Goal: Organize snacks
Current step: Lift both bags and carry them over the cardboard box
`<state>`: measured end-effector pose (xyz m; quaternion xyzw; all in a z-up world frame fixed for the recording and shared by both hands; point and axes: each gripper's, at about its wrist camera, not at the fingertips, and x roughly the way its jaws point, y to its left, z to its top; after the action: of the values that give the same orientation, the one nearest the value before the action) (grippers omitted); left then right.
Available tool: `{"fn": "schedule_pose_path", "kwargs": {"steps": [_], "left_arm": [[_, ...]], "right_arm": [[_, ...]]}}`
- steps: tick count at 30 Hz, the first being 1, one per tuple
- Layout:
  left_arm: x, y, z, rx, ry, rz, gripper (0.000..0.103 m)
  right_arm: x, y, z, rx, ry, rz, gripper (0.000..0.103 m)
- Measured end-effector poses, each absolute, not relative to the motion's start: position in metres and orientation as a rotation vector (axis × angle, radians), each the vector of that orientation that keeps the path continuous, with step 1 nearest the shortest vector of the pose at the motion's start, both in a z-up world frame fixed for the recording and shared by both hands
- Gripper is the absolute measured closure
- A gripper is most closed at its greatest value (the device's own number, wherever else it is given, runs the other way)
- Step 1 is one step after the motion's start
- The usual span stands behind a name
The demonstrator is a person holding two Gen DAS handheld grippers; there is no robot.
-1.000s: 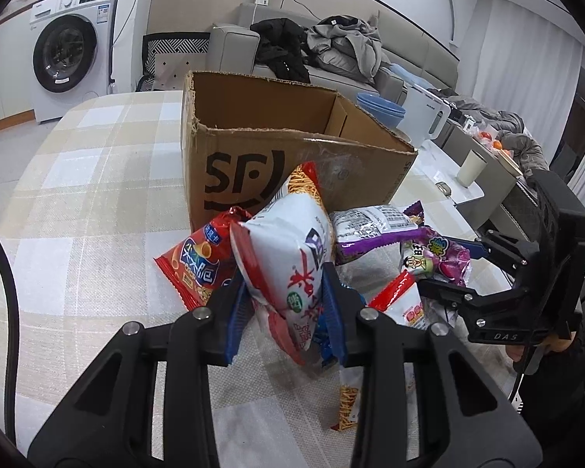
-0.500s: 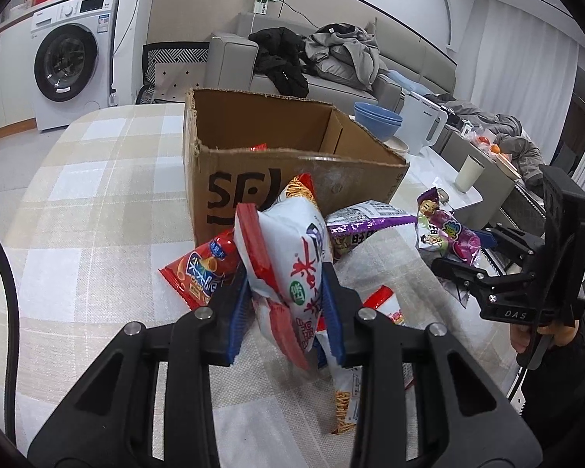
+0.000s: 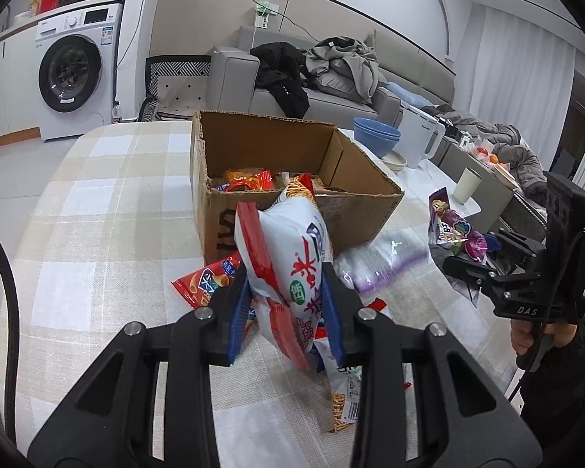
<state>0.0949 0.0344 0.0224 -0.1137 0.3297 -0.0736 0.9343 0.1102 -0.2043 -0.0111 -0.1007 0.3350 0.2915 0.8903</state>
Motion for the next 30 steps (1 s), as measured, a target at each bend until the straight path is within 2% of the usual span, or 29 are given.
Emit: {"fn": "schedule_pose_path", "kwargs": {"steps": [17, 30], "left_arm": [[0.083, 0.038, 0.051, -0.234, 0.618, -0.128, 0.073], [0.097, 0.04, 0.092, -0.225, 0.564, -0.1, 0.073]], "right_arm": [[0.098, -0.204, 0.015, -0.114, 0.607, 0.591, 0.035], [0.124, -0.181, 0.054, -0.04, 0.559, 0.592, 0.035]]}}
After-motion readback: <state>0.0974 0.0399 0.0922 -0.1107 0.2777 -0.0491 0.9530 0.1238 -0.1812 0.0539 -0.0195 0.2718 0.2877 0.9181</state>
